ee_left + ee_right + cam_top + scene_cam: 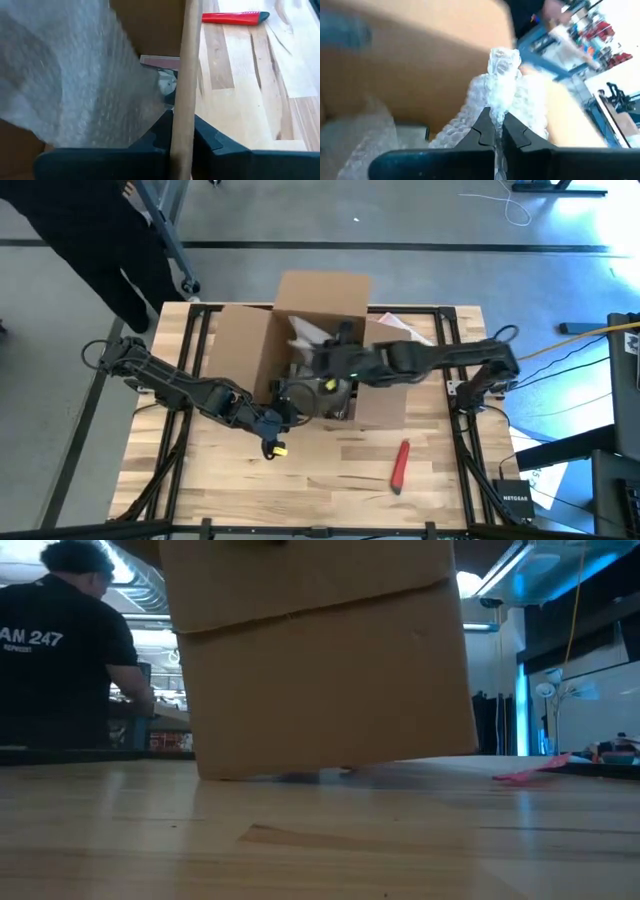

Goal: Unpack boxes
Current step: Remove the bubble wrap from the cardboard box

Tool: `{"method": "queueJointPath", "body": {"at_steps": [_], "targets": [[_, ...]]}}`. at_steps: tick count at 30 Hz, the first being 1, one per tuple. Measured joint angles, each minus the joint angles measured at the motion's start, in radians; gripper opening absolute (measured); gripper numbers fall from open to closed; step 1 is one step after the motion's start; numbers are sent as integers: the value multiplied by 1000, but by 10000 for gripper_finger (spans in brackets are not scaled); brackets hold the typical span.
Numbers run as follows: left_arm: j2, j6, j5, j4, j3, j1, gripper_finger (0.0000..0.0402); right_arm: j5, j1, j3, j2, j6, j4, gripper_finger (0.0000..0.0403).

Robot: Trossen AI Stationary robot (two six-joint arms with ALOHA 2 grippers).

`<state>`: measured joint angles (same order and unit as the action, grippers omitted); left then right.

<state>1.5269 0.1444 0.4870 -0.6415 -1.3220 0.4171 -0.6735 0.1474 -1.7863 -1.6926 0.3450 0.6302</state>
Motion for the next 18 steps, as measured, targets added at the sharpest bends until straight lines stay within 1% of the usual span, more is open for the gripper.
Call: {"method": "queueJointPath", "body": {"at_steps": [4,7,15,18], "targets": [[0,41,4,-17,0,0,27,-3,18,0,94,0,-50,1],[0,81,29,-44,-2,0,27,1,16,-1,150,-4,-63,0],[-4,222,35,-296,-62,0,27,24,14,0,285,-2,-107,0],[-5,284,38,-355,-75,0,27,-17,9,0,330,1,-111,0]]}}
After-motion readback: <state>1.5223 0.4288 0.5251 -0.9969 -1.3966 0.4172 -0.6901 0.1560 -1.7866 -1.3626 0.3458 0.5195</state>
